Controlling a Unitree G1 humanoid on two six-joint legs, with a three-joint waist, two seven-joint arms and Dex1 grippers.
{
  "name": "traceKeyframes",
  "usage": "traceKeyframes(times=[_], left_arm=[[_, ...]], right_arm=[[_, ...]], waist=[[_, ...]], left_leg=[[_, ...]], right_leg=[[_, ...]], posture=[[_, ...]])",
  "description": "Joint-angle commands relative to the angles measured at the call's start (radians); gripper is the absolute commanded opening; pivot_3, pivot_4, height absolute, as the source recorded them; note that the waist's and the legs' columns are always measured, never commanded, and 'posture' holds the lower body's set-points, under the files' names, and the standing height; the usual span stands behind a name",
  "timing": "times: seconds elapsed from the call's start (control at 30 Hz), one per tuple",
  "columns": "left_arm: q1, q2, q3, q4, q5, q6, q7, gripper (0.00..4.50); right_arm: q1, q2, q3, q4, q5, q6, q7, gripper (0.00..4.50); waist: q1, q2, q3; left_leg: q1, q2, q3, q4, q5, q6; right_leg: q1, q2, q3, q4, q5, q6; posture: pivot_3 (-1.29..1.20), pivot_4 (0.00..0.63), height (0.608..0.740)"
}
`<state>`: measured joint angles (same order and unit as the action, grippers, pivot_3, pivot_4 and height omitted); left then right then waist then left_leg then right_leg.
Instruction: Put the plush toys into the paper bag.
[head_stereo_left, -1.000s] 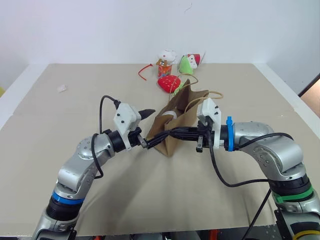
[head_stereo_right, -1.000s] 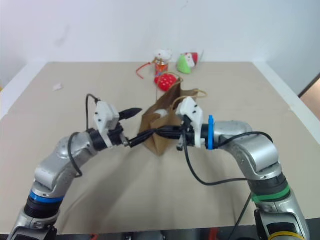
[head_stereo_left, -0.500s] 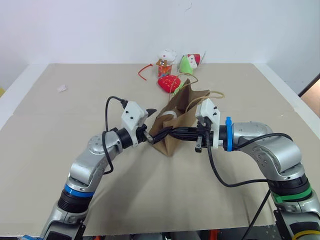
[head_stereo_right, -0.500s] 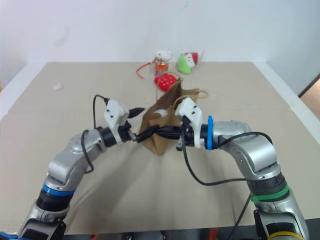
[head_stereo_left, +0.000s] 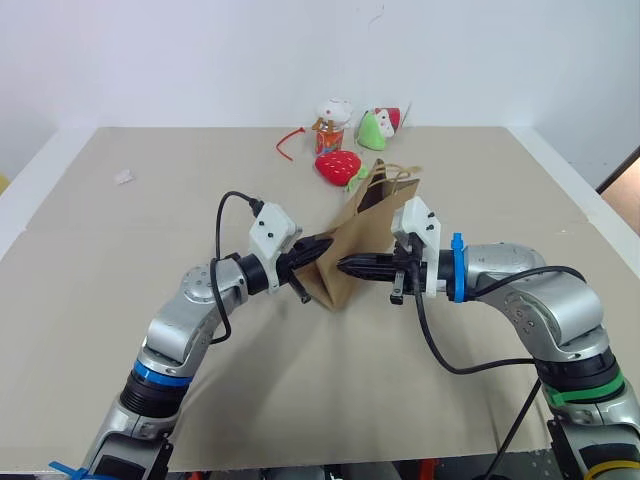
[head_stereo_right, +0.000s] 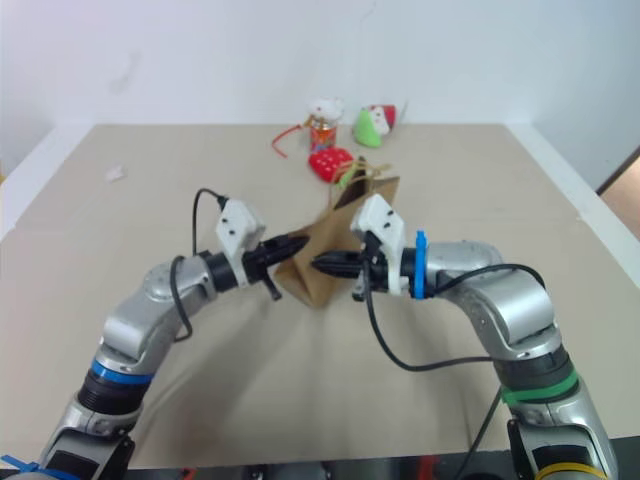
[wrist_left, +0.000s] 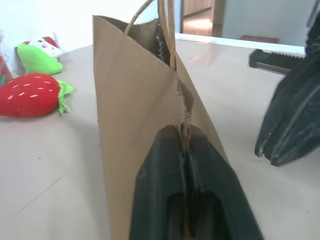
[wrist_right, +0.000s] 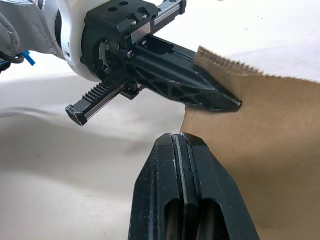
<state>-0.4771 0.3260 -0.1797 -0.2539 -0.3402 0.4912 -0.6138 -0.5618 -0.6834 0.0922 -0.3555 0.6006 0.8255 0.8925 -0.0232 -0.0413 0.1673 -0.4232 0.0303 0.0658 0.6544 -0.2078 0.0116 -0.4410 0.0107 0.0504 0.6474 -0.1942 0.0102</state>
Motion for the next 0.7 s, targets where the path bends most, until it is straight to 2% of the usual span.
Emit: traceKeyframes(times=[0.03,0.07,0.23,0.27,0.37,0.53,0.7], left_arm=[[-0.024,0.042,0.032,0.029,0.008,-0.054,-0.056,0.0],[-0.028,0.058,0.033,0.042,0.012,-0.072,-0.078,0.0],[-0.081,0.134,0.083,0.17,-0.024,-0.191,-0.252,0.0],[-0.094,0.146,0.098,0.198,-0.049,-0.208,-0.303,0.0],[-0.131,0.164,0.137,0.27,-0.105,-0.247,-0.411,0.0],[-0.159,0.261,0.134,0.315,-0.139,-0.284,-0.651,0.0],[-0.153,0.314,0.136,0.241,-0.176,-0.279,-0.769,0.0]], right_arm=[[-0.076,-0.03,-0.145,-0.013,0.136,0.054,0.039,0.66],[-0.097,-0.052,-0.173,-0.004,0.163,0.065,0.062,0.89],[-0.254,-0.203,-0.305,0.154,0.288,0.112,0.224,2.87],[-0.264,-0.228,-0.307,0.183,0.281,0.095,0.259,3.44],[-0.262,-0.282,-0.281,0.223,0.236,0.035,0.346,4.48],[-0.234,-0.32,-0.242,0.259,0.169,-0.057,0.444,4.48],[-0.248,-0.333,-0.234,0.301,0.141,-0.093,0.484,4.48]], waist=[[0.0,0.0,0.0],[0.0,0.0,0.0],[0.0,0.001,0.0],[0.0,0.001,0.0],[-0.001,0.0,0.0],[-0.001,0.001,0.001],[0.0,0.001,0.001]], left_leg=[[0.0,0.0,0.0,0.0,0.0,0.0],[0.0,0.0,0.0,0.0,0.0,0.0],[0.0,0.0,0.0,0.0,0.0,0.0],[0.001,0.0,0.001,0.0,0.0,0.0],[0.001,0.001,0.0,-0.001,0.0,0.001],[0.0,0.001,0.001,-0.002,-0.001,0.001],[-0.001,0.0,0.001,-0.002,-0.002,0.001]], right_leg=[[0.0,0.0,0.0,0.0,0.0,0.0],[0.0,0.0,0.0,0.0,0.0,0.0],[0.0,0.0,0.0,0.0,-0.002,-0.005],[0.0,0.0,0.0,0.0,-0.003,-0.006],[0.0,0.0,-0.001,0.0,-0.004,-0.007],[-0.002,0.0,-0.001,0.0,-0.003,-0.005],[-0.002,-0.001,-0.001,0.0,-0.004,-0.004]], posture=[[0.0,0.15,0.74],[0.0,0.15,0.74],[0.0,0.15,0.74],[0.0,0.15,0.74],[0.0,0.15,0.74],[0.0,0.15,0.74],[0.0,0.15,0.74]])
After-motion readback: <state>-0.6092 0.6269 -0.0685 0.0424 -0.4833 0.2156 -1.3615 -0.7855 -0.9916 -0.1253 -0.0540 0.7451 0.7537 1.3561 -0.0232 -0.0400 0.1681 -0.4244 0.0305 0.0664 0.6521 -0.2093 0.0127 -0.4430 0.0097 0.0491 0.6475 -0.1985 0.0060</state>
